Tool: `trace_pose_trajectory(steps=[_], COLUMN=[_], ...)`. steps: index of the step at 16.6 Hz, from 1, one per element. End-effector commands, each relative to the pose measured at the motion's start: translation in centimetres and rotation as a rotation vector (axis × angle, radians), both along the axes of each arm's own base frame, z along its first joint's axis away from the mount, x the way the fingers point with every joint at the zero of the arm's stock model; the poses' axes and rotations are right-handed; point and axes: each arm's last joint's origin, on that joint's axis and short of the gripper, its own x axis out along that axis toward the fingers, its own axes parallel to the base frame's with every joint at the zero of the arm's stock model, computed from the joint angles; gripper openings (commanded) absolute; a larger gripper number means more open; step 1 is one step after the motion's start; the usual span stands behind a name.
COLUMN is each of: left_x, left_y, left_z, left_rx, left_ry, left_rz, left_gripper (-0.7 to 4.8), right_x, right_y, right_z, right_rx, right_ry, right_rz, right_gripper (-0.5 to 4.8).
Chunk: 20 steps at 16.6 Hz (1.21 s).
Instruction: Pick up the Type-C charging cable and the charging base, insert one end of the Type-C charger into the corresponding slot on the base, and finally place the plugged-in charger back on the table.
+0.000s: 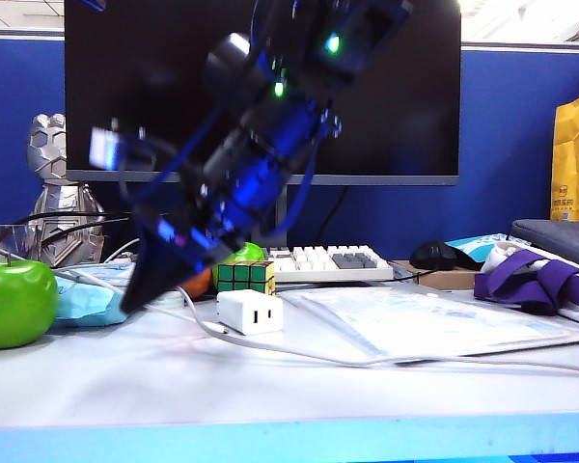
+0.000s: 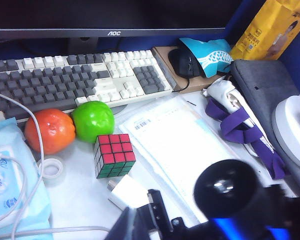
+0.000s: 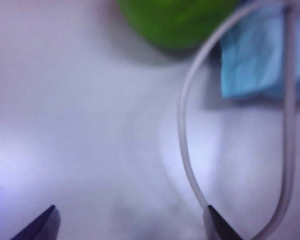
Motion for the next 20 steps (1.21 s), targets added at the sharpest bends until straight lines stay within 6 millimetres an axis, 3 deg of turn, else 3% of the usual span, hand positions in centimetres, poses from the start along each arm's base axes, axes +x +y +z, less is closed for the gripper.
trace_pose_trajectory(steps=[1,3,5,7,14,20], left_x=[-0.1,-0.1,-0.1,-0.1,-0.1,-0.1], left_y=[0.0,0.0,0.0,0.0,0.0,0.0], left_z=[0.3,0.3,0.3,0.3,0.3,0.3], left_rx=[-0.004,-0.004,-0.004,-0.003,-0.003,-0.003], left_ry=[-0.019,-0.019,-0.019,-0.019,-0.019,-0.019], left_rz=[-0.007,-0.007,-0.007,-0.007,-0.007,-0.007], left_gripper=[-0.05,-0.05,-0.05,-0.05,-0.05,-0.05], right_x=[1.1,2.0,2.6,2.9,2.0,1.4], right_y=[-0.6,-1.4,-2.0,-2.1,0.7,0.7], right_z=[-0.6,-1.0,-1.1,-1.0,2.2,-0.3], right_rx=[-0.037,-0.056,-0.054,-0.041,0.038,-0.069], right_ry=[-0.033,-0.029,-0.03,-0.044,-0.115,-0.015], right_rz=[-0.072,-0.128,-0.147,-0.152,-0.056,-0.051], right_gripper=[3.64,3.63,3.16,3.01,3.01,3.0])
